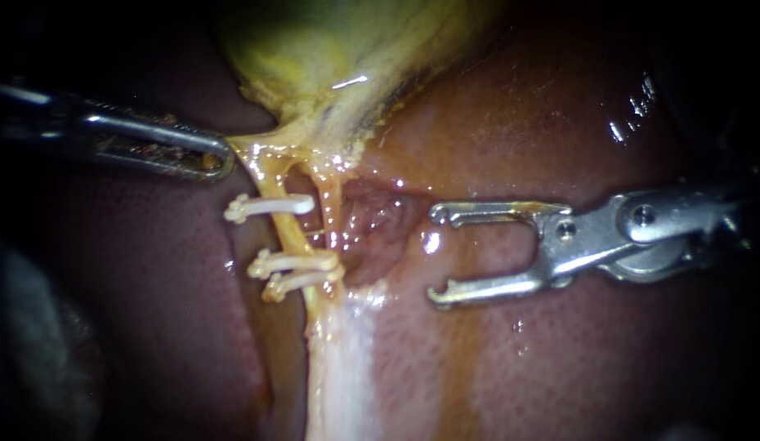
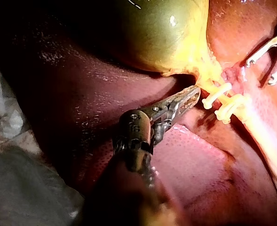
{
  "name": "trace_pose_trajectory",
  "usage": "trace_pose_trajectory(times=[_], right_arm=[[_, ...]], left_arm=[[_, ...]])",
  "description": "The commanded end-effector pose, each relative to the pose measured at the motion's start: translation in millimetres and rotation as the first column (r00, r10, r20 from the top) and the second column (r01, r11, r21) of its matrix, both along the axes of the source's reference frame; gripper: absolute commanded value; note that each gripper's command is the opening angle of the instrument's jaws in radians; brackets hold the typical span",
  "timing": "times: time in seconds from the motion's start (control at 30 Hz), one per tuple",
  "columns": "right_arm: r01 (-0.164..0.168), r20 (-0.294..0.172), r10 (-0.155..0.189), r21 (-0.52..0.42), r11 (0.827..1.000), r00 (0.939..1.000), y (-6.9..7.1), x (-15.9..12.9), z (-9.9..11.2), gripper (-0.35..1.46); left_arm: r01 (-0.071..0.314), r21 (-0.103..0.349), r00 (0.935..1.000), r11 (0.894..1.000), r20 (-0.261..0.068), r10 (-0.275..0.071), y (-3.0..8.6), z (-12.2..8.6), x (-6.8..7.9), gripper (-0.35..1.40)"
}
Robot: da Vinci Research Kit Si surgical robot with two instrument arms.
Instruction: Going back third clip left tube
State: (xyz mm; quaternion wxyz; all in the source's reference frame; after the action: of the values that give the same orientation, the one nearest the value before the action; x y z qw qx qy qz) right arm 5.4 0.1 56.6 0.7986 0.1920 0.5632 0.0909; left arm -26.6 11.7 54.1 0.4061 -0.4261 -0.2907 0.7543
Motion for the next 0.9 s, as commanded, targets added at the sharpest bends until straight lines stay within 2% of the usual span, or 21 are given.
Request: trace_pose_trajectory(times=[0.03,0.53,0.9], right_arm=[[0.0,-0.001,0.0,0.001,1.0,1.0,0.1,-0.2,-0.1,0.5],[0.01,-0.01,-0.011,-0.012,1.0,0.9999,0.9,-1.8,-1.4,0.5],[0.011,-0.011,-0.011,-0.012,1.0,0.9999,0.9,-1.8,-1.4,0.49]], left_arm=[[0.0,0.0,1.0,1.0,0.0,0.0,0.0,0.0,0.0,-0.35],[0.003,-0.003,1.0,1.0,-0.002,-0.003,-0.4,0.8,-1.2,-0.35],[-0.011,-0.001,0.9999,1.0,0.005,0.011,-1.1,2.8,-3.7,-0.35]])
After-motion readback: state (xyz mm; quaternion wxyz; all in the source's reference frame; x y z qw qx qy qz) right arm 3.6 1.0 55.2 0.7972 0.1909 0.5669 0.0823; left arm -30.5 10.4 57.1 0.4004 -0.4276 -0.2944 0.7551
